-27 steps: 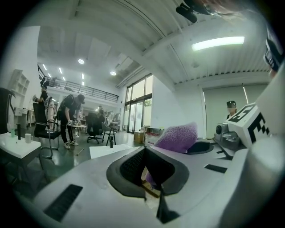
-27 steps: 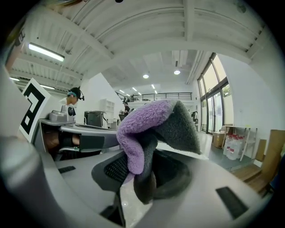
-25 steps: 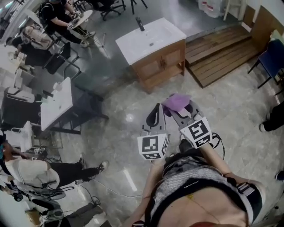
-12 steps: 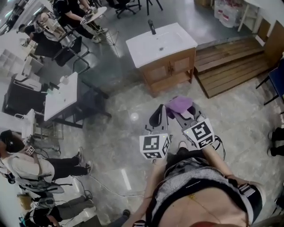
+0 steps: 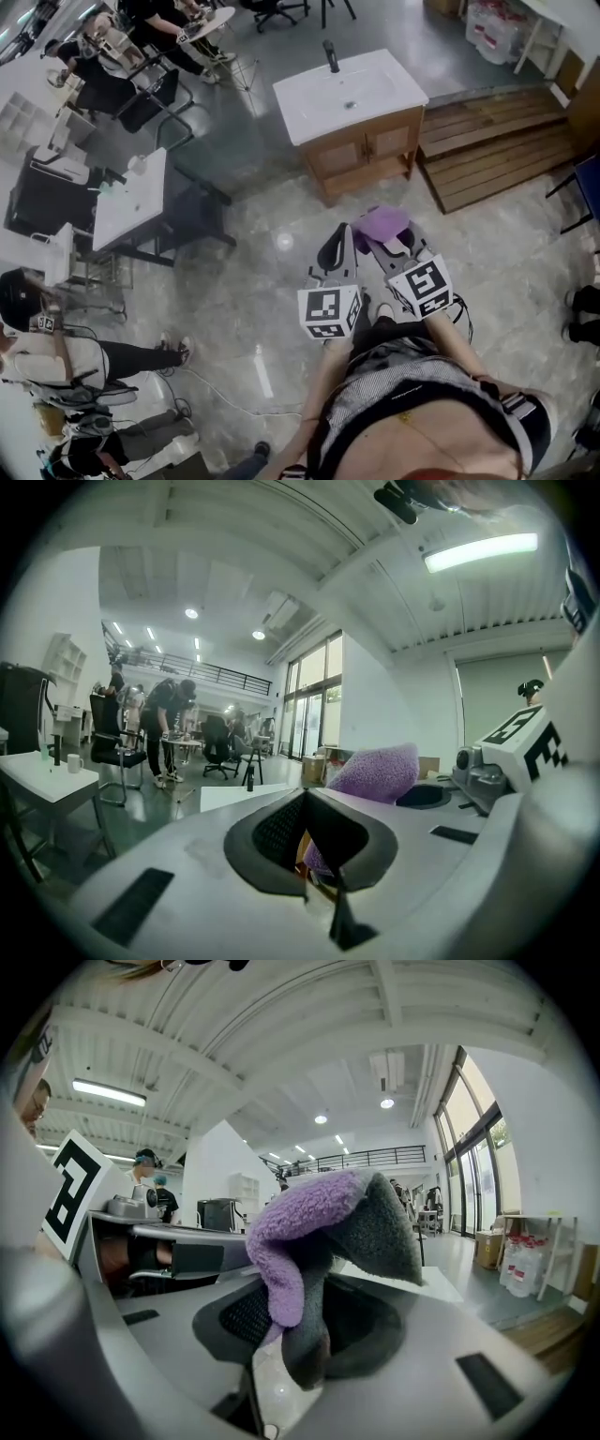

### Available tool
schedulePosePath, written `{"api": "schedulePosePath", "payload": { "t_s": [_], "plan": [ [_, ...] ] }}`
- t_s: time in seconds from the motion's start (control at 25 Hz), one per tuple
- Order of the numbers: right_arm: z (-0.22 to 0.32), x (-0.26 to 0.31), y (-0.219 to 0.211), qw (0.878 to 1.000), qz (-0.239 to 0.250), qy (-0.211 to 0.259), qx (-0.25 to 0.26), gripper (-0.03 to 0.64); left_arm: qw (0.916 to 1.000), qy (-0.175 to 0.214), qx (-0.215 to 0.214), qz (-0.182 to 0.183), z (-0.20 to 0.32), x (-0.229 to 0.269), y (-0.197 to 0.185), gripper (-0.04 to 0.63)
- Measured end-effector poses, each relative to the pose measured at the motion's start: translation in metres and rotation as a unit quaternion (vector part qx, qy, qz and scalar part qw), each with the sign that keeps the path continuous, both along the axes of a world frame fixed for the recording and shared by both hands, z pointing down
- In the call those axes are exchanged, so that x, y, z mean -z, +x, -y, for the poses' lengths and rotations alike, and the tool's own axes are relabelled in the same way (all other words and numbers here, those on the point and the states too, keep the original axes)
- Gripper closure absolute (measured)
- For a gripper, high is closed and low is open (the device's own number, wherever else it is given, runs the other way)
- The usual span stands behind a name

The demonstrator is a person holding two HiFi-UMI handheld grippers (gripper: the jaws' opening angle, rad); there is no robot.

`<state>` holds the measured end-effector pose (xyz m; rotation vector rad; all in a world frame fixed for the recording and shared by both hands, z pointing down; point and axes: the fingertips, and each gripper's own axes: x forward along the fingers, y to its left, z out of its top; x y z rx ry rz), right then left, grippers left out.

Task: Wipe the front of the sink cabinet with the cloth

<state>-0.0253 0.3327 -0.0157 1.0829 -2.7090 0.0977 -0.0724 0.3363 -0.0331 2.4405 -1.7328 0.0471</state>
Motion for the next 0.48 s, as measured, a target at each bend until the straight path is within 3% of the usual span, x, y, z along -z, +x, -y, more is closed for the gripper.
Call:
{"api": "schedulePosePath", "payload": {
  "t_s": [0.48],
  "plan": [
    [0.093, 0.002, -0.036, 0.999, -0.012, 0.008, -0.052, 0.437, 0.9982, 0.013, -0.056, -0.018, 0.098, 0.003, -0.036, 0.595]
  ]
}}
